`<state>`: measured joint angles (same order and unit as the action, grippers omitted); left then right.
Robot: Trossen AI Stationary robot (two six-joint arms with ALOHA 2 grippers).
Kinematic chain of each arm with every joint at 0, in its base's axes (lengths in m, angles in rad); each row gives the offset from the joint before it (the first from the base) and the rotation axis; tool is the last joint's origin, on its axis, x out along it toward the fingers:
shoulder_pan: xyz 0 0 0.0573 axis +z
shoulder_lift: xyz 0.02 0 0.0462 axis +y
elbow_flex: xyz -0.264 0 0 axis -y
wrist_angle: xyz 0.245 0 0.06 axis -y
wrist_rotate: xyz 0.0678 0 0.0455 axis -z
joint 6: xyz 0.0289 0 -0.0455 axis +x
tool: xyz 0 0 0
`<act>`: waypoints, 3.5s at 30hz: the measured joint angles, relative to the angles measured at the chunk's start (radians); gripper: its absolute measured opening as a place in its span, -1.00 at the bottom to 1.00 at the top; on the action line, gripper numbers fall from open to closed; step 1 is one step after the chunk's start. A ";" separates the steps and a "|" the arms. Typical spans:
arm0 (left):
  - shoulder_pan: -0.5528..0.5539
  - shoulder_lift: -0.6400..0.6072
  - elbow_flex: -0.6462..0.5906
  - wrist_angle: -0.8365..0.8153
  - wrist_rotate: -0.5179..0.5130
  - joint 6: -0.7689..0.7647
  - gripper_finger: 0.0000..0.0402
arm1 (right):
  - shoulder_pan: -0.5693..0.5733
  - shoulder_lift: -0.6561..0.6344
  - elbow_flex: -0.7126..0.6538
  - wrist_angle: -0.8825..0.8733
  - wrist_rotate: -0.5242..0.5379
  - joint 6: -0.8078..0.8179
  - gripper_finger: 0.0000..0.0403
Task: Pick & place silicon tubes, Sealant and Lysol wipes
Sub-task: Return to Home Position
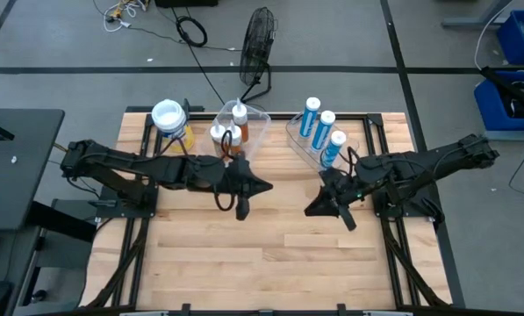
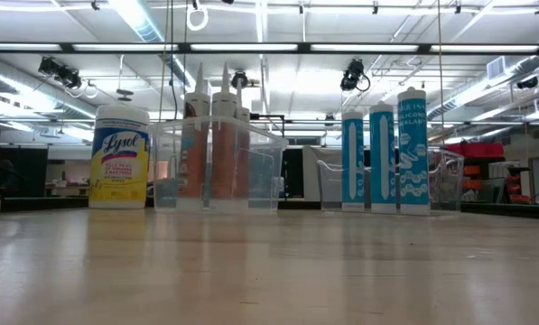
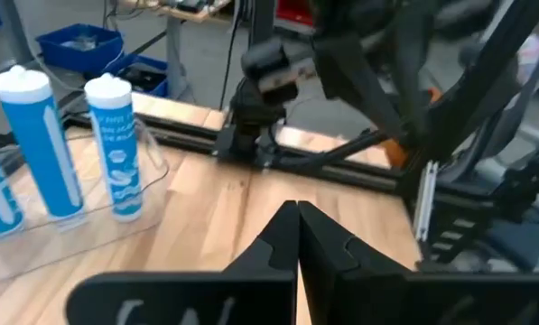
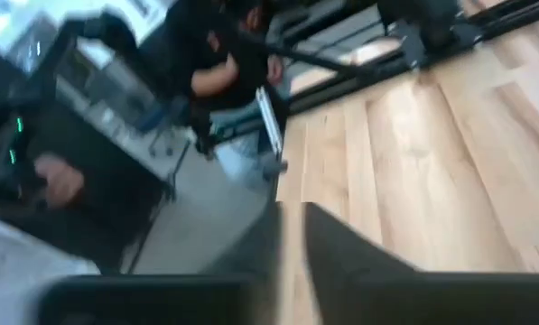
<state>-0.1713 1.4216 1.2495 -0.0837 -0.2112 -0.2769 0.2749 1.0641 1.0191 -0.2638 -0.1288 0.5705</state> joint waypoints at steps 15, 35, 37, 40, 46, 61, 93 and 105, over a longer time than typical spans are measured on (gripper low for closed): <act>-0.002 0.000 -0.009 0.170 0.122 0.025 -0.99 | 0.000 0.000 0.000 -0.191 -0.012 -0.210 -0.99; 0.096 -0.181 -0.575 0.920 0.273 0.029 -0.99 | -0.046 0.000 0.000 -0.222 0.138 -0.055 -0.93; 0.103 -0.235 -0.610 0.930 0.287 0.039 -0.99 | -0.045 0.000 0.000 -0.230 0.167 -0.055 -0.93; 0.107 -0.314 -0.666 0.924 0.325 0.060 -0.99 | -0.045 0.000 0.000 -0.251 0.215 -0.055 -0.95; 0.120 -0.456 -0.784 0.923 0.356 0.105 -0.99 | -0.045 0.007 0.000 -0.259 0.321 0.083 -0.97; 0.162 -0.756 -1.004 0.941 0.421 0.078 -0.99 | -0.044 0.110 -0.001 -0.280 0.296 0.235 -0.96; 0.215 -0.981 -1.241 0.965 0.418 -0.002 -0.99 | -0.045 0.124 -0.001 -0.196 0.273 0.255 -0.99; 0.214 -1.041 -1.241 0.964 0.438 -0.020 -0.99 | -0.045 0.124 -0.001 -0.187 0.270 0.259 -0.99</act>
<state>0.0429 0.3810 0.0086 0.8798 0.2269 -0.2966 0.2298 1.1881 1.0183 -0.4503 0.1411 0.8291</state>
